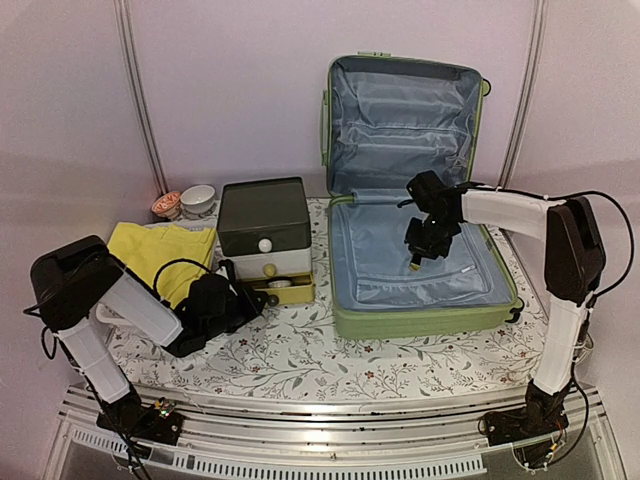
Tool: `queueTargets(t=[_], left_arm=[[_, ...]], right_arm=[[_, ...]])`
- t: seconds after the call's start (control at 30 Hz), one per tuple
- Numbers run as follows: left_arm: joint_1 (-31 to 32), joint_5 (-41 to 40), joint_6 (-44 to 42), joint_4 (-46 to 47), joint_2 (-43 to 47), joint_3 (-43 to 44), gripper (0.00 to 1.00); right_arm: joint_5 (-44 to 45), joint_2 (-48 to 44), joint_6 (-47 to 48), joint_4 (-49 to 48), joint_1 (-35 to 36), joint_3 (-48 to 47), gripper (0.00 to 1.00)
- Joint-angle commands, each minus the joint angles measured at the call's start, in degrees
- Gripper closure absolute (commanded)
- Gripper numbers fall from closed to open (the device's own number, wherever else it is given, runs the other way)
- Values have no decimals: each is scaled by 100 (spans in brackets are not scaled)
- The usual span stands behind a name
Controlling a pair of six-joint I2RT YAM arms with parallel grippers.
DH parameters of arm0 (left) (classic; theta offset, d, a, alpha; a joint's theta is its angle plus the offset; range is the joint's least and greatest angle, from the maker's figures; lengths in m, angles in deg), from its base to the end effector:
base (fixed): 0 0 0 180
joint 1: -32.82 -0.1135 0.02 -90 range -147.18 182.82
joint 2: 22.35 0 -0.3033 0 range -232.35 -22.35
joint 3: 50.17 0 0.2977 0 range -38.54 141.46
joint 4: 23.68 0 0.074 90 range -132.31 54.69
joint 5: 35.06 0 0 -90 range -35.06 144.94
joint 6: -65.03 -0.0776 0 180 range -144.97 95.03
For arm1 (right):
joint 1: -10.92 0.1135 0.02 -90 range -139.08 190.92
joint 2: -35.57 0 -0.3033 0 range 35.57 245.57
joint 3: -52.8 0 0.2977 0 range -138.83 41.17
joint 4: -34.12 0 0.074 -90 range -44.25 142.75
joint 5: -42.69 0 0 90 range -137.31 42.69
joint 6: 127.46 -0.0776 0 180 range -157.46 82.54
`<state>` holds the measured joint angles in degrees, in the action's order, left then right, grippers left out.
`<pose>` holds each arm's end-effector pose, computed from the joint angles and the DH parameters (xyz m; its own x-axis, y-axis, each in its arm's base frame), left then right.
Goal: Open, take out, and arrange the luggage
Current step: Close the drawer in the storage box.
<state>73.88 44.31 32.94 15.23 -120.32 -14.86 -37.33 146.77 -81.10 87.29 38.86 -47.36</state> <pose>0.2630 -0.2101 0.0889 -0.6004 -0.5813 -0.5492 0.0180 0.6767 -0.7360 0.4368 0.2165 0.2038 -0.8481 0.3195 -0.4225 0.2632 0.9464 0.1873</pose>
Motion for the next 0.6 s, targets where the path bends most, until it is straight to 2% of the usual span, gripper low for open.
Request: queueTargets(t=[0.0,0.2,0.3,0.4,0.57], left_arm=[[-136,83,-254,118,61,154,100],[-37,65,-198,-205,693,-175,99],[57,-23,-282,-496,1003,-221,79],[73,-266,-341,-823,1176,-172,64],[-134,-346,-419,-1331,1031,157,52]], right_arm=[[127,-310,68,27,-35,78,86],[47,-288,56,-54,-35,134,86],[29,-283,57,-80,-35,134,87],[32,-283,65,-90,-35,139,87],[26,-311,66,-82,-35,175,87]])
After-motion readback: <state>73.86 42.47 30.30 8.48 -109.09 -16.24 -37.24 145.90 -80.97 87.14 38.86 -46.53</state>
